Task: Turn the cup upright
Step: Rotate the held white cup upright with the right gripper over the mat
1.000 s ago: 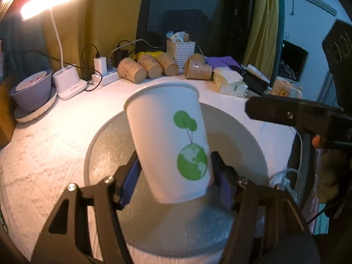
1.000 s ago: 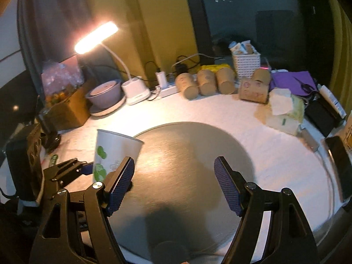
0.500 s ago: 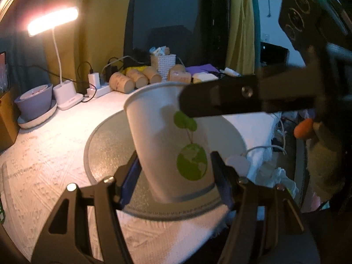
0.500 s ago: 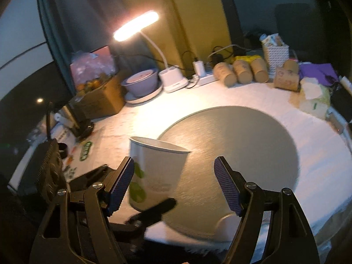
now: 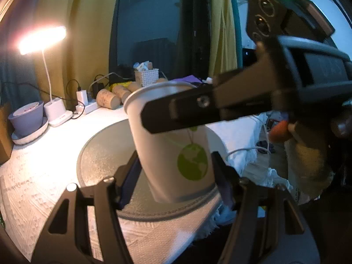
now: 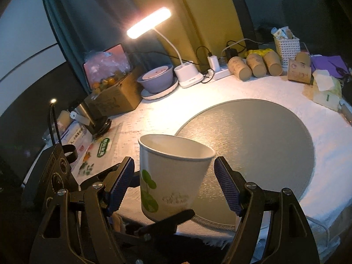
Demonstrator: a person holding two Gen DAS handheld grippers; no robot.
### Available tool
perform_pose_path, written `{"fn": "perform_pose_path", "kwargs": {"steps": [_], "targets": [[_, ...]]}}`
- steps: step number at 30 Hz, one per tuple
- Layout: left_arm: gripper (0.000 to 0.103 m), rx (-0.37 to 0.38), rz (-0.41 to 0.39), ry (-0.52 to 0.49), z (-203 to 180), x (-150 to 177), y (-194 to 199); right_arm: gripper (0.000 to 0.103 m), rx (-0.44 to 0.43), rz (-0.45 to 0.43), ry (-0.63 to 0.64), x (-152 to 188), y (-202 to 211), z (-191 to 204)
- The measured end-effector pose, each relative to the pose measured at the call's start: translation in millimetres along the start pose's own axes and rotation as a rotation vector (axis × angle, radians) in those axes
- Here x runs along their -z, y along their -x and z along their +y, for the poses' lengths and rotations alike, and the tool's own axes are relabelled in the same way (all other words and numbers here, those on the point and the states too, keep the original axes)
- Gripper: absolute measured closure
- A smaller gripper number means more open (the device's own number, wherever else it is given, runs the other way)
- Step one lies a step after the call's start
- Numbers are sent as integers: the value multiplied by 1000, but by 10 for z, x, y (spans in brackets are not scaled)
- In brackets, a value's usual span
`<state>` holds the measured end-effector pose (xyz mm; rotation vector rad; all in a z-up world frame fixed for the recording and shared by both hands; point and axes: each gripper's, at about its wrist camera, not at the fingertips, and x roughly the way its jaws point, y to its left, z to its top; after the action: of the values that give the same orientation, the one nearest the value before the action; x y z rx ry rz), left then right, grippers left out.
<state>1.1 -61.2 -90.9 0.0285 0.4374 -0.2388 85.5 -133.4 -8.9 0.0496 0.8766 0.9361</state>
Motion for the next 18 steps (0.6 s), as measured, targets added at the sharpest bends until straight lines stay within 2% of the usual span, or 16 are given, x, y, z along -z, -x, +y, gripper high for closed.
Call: {"fn": "perform_pose_path", "kwargs": {"steps": [15, 18], "targets": [[38, -41, -55, -61, -59, 17, 102, 25, -122, 2, -45, -8, -6, -123], [38, -37, -56, -54, -41, 23, 102, 31, -122, 3, -43, -24, -14, -120]]}}
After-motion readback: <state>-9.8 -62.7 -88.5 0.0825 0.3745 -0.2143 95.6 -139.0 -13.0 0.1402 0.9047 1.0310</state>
